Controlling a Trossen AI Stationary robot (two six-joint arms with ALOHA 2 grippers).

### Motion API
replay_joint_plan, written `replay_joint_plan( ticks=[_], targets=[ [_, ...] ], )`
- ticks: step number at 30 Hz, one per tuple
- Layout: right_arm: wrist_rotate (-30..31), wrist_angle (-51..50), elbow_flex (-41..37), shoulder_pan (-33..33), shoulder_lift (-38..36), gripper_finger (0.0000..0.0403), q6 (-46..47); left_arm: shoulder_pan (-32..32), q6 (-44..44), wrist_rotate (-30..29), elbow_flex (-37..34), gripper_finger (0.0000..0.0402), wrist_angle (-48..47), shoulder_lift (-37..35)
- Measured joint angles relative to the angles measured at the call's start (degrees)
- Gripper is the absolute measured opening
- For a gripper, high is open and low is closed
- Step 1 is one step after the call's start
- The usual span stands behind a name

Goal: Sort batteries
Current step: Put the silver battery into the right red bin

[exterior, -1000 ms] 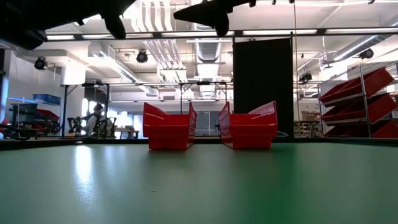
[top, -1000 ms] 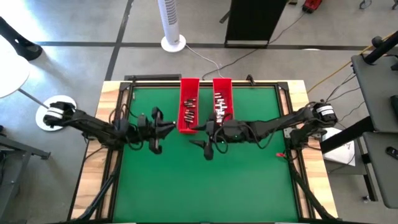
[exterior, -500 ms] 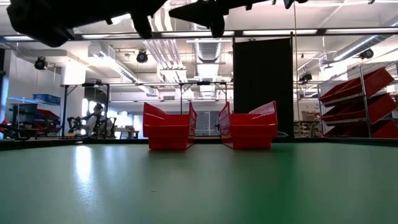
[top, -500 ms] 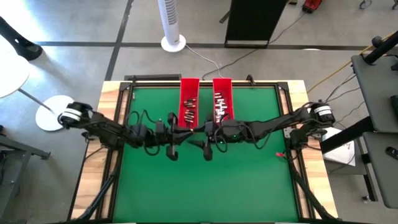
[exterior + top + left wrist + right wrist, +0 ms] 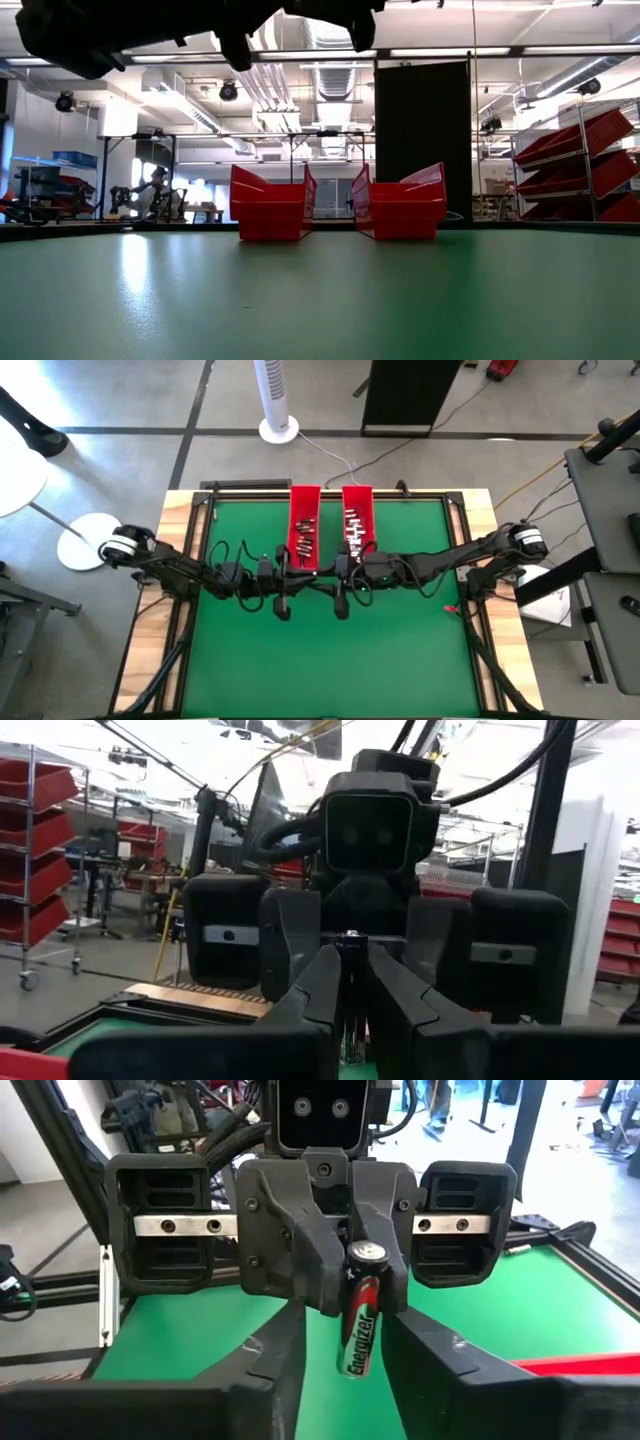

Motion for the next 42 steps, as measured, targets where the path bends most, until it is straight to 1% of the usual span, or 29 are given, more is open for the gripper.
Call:
replay_joint_plan(
  ticks=[9, 12, 14, 17, 20, 22, 24, 27, 29, 32, 34, 37, 40, 42],
  targets=[
    [-0.2, -1.0, 0.0, 0.0, -0.4, 0.0068, 0.2, 0.0, 0.0, 0.3, 0.6, 0.0013, -0.7, 0.4],
    [-0.1, -2.1, 0.0, 0.0, -0.4, 0.0044, 0.3, -0.1, 0.0, 0.3, 0.6, 0.0013, -3.2, 0.3],
    [-0.5, -6.3, 0.8, 0.0, -0.4, 0.0026, 0.5, -0.5, 0.1, 0.3, 0.5, 0.0014, -5.4, 0.3],
    [-0.7, -13.6, 3.1, 0.0, -0.4, 0.0025, 1.4, -0.8, 0.1, 0.2, 0.5, 0.0023, -7.6, 0.4],
    [-0.7, -18.6, 5.1, 0.0, -0.4, 0.0025, 2.6, -0.8, 0.4, -0.8, 0.5, 0.0045, -9.8, 0.3],
    [-0.6, -24.1, 7.0, 0.0, -0.4, 0.0025, 3.5, -0.8, 1.2, -1.4, 0.5, 0.0067, -12.0, 0.0],
    [-0.7, -31.4, 9.6, -0.3, -0.4, 0.0025, 4.1, -1.0, 3.1, -1.8, 0.4, 0.0092, -16.0, -1.2],
    [0.1, -46.8, 15.1, -1.5, -0.6, 0.0025, 4.3, -1.5, 4.5, -1.8, 0.2, 0.013, -27.0, -5.9],
    [1.0, -57.8, 18.9, -2.7, 0.3, 0.0025, 4.5, -2.0, 3.7, -1.8, 0.5, 0.0151, -36.8, -11.2],
    [5.0, -71.3, 23.6, -4.6, 3.2, 0.0025, 3.5, -2.6, -0.3, -1.7, 0.6, 0.0171, -53.0, -18.3],
    [5.7, -75.7, 25.8, -6.6, 5.3, 0.0025, 0.8, -2.9, -3.0, -1.7, 0.5, 0.0178, -60.5, -22.6],
    [5.5, -78.4, 26.6, -10.5, 8.6, 0.0025, -5.3, -3.5, -6.1, -1.8, 0.5, 0.018, -66.7, -27.6],
    [0.5, -78.5, 25.9, -14.6, 11.3, 0.0025, -10.9, -5.2, -9.0, -1.8, -0.1, 0.018, -70.0, -30.4],
    [-2.8, -78.5, 25.5, -17.4, 12.5, 0.0025, -13.2, -7.1, -9.5, -1.8, -0.6, 0.018, -69.6, -31.3]
  ],
)
